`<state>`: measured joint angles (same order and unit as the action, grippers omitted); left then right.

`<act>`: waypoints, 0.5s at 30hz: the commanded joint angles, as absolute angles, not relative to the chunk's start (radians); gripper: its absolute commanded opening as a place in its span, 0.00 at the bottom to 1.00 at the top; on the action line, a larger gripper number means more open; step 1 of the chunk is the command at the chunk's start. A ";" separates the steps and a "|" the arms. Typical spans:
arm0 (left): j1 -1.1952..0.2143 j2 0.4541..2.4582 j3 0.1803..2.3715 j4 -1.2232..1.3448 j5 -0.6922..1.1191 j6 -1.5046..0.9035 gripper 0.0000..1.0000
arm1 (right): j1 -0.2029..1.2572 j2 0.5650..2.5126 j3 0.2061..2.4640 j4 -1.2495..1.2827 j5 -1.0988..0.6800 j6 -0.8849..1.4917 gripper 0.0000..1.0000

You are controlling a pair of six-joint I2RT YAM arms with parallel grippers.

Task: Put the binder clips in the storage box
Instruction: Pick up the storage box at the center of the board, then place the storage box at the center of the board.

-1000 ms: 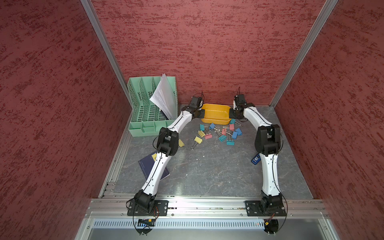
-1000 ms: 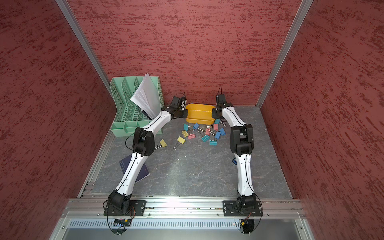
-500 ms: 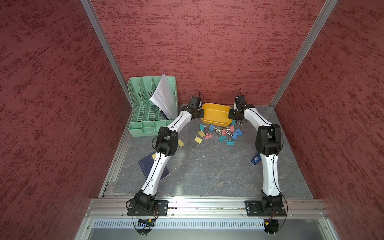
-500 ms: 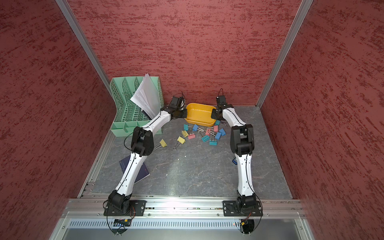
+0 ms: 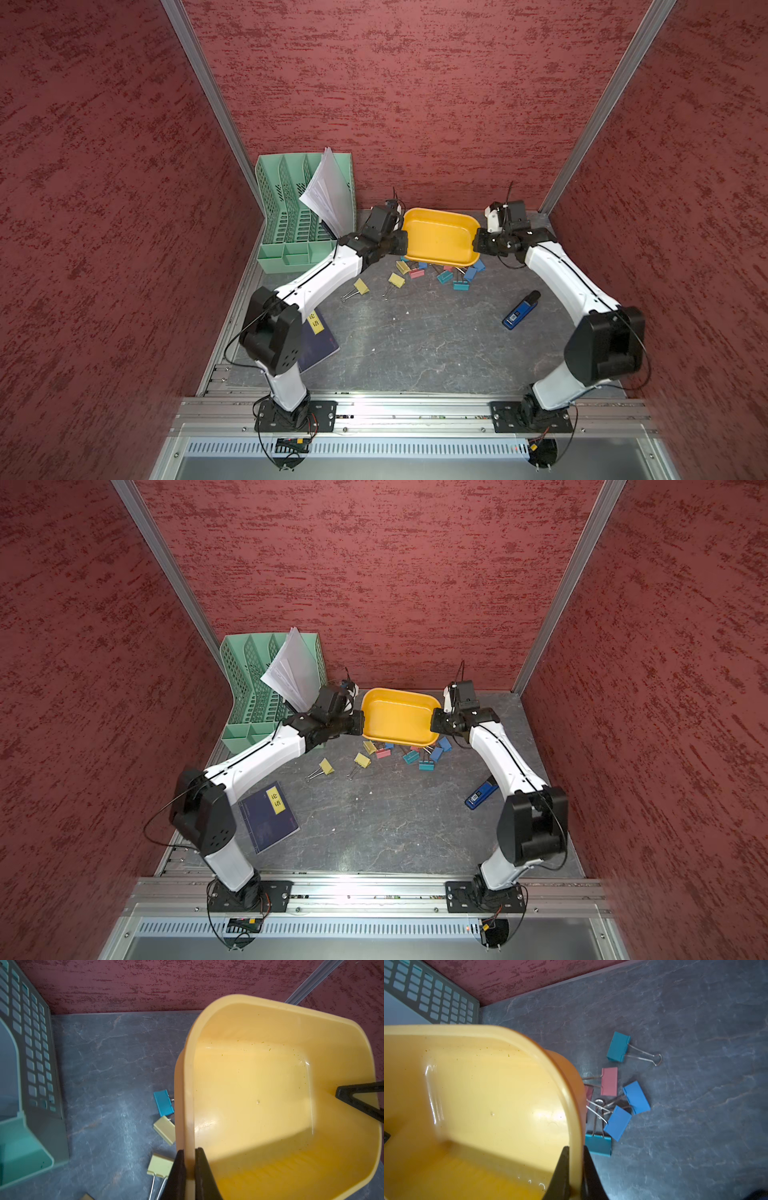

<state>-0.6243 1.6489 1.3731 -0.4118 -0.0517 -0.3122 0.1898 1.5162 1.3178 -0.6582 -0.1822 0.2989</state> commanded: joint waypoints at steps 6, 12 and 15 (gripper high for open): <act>-0.970 1.368 0.910 -0.543 -0.247 -0.612 0.02 | 0.296 1.137 0.899 -0.670 -0.307 0.342 0.15; -1.122 1.292 0.768 -0.554 -0.308 -0.794 0.02 | 0.365 1.062 0.762 -0.709 -0.286 0.403 0.16; -1.184 1.300 0.735 -0.556 -0.321 -0.854 0.03 | 0.399 1.055 0.708 -0.714 -0.240 0.441 0.20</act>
<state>-1.1248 1.2991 0.7689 -0.4942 -0.3473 -0.8074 0.3702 1.0775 0.7280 -0.7975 -0.2558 0.3946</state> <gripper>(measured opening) 0.099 0.193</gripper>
